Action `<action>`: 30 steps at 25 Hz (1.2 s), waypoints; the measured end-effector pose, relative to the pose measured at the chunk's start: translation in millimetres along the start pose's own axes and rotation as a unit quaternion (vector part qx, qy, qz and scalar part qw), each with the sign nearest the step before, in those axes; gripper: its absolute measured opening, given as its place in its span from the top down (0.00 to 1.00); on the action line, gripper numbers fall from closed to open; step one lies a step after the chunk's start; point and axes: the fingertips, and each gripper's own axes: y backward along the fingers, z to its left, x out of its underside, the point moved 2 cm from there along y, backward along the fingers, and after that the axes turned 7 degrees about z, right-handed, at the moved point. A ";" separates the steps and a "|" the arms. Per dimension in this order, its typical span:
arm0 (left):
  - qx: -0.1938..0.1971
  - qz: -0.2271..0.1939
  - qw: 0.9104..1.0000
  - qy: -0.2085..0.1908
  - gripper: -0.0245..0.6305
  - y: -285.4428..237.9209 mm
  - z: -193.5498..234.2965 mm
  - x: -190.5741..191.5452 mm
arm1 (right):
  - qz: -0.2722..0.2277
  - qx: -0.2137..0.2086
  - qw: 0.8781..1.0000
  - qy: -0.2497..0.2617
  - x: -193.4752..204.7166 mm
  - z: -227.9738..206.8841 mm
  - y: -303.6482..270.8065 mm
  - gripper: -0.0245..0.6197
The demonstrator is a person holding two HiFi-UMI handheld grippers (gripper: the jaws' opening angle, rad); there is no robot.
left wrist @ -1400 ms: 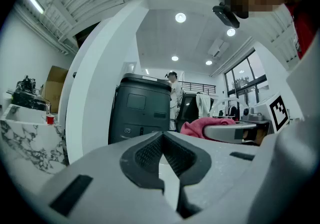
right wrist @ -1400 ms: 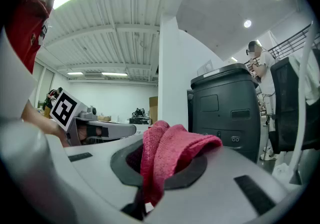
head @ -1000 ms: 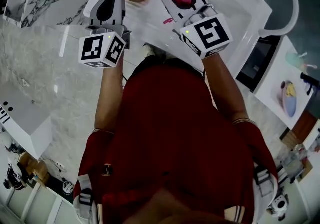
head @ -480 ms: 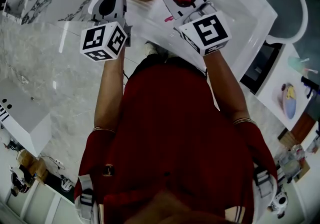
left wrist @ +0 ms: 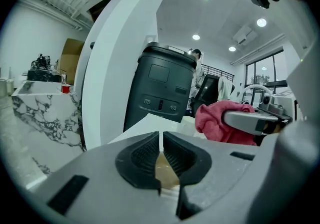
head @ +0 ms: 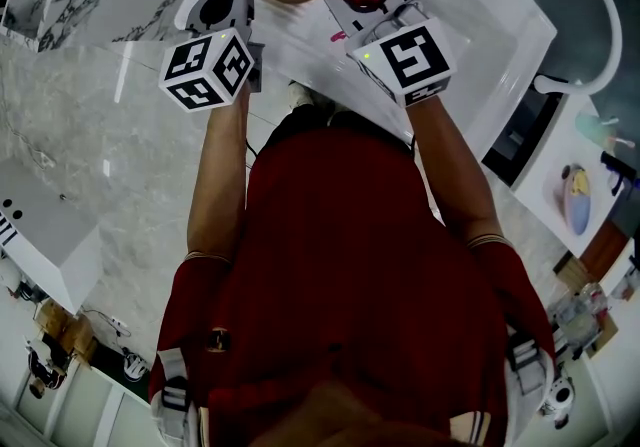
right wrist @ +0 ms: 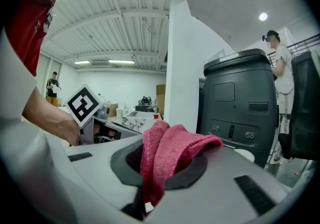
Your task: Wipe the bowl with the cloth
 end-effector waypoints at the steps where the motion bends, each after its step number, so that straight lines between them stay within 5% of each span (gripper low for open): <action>1: 0.001 0.006 1.000 0.003 0.95 -2.4 0.7 1.8 | 0.001 -0.001 1.000 0.002 0.9 -0.4 -1.3 0.92; 20: 0.001 0.146 0.988 0.042 0.83 -44.3 12.9 40.2 | 0.028 -0.024 0.999 0.035 17.2 -9.4 -27.9 0.92; 30: -0.006 0.187 0.980 0.060 0.83 -54.9 22.8 55.2 | 0.046 -0.039 0.997 0.055 29.8 -7.1 -40.9 0.92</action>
